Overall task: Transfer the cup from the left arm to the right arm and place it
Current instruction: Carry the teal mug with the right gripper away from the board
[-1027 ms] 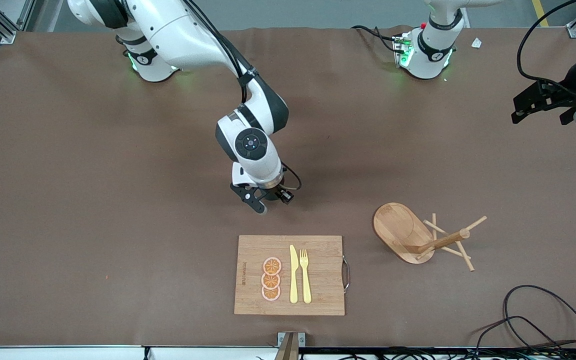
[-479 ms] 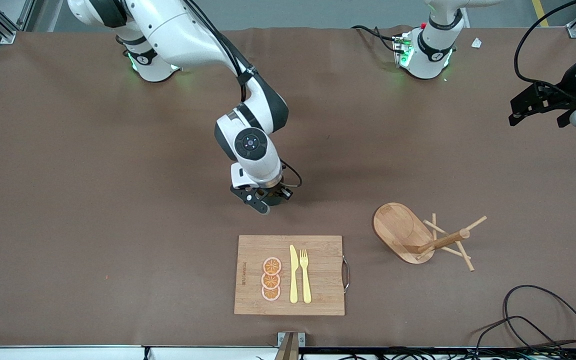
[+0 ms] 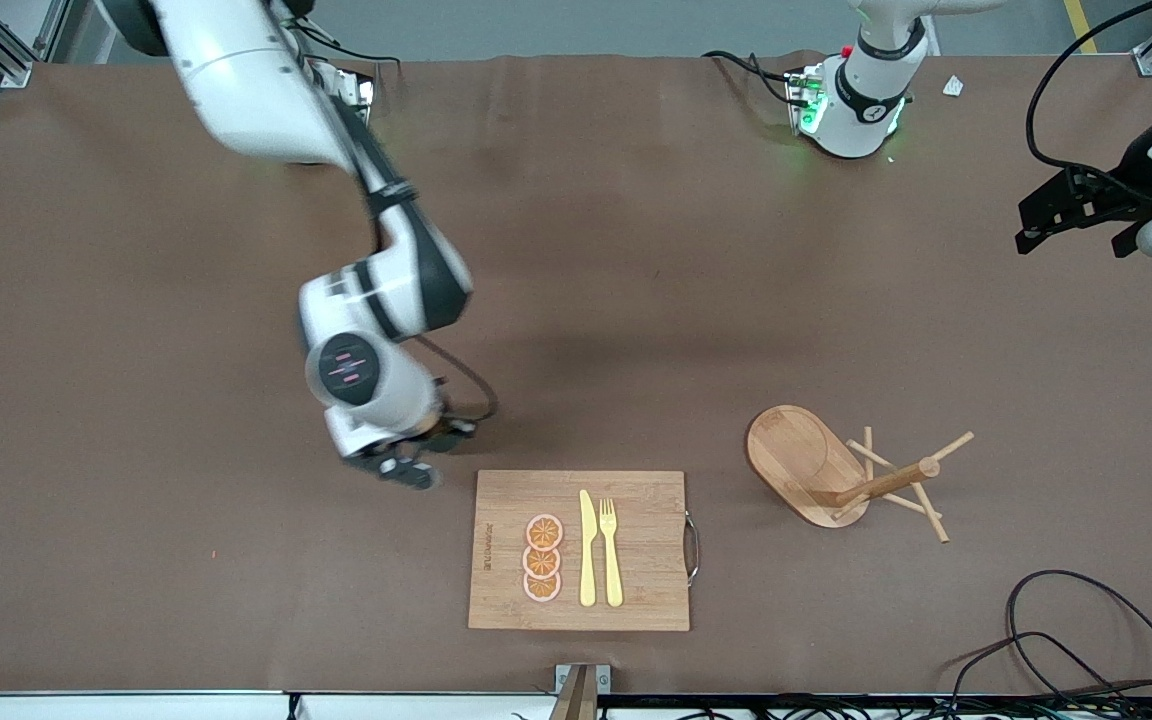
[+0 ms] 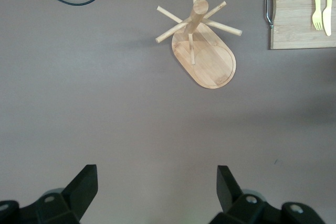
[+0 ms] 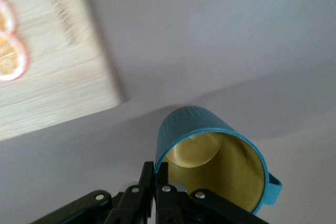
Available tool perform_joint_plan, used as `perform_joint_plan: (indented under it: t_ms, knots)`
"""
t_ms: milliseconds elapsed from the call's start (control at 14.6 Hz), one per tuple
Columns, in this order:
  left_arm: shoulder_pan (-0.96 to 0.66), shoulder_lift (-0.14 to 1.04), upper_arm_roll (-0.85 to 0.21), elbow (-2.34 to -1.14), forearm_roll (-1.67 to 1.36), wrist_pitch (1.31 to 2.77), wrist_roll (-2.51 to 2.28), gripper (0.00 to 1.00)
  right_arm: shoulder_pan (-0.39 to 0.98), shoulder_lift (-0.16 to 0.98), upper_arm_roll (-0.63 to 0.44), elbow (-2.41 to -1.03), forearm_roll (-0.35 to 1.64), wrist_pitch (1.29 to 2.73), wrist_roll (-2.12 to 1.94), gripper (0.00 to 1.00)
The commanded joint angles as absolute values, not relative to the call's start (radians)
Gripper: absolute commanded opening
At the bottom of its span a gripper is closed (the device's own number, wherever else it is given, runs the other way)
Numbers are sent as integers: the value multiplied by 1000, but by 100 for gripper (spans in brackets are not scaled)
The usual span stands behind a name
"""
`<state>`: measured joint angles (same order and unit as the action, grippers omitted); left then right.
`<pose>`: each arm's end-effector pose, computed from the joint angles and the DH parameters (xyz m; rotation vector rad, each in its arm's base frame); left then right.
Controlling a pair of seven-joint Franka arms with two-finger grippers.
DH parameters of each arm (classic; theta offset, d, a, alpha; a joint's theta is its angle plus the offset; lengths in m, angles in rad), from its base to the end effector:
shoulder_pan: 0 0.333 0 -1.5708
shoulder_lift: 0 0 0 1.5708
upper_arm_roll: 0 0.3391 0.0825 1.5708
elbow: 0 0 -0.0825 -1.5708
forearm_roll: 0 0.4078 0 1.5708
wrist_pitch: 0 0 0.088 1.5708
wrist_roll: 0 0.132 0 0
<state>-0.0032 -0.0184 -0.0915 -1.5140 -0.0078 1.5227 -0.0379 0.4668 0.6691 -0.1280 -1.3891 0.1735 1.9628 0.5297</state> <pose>0.5656 -0.0553 0.6569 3.1322 -0.0897 0.0416 0.6958 0.2798 0.2930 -3.0820 0.3727 0.1759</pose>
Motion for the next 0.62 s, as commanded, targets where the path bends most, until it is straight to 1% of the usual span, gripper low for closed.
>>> perform_joint_plan:
  t_ms: [0, 342, 411, 548]
  knots:
    - [-6, -28, -92, -1522, -9, 1536, -34, 100, 349, 606, -106, -1428, 134, 1913, 349, 0]
    - [-6, -28, -94, -1522, -11, 1534, -35, 100, 229, 578, -109, -1529, 80, 1919, 311, 1]
    - [-6, -28, -94, -1523, -11, 1534, -37, 100, 209, 556, -109, -1573, 71, 1942, 304, 1]
    - [-6, -28, -94, -1522, -11, 1535, -40, 100, 201, 497, -109, -1714, 57, 2072, 260, 1]
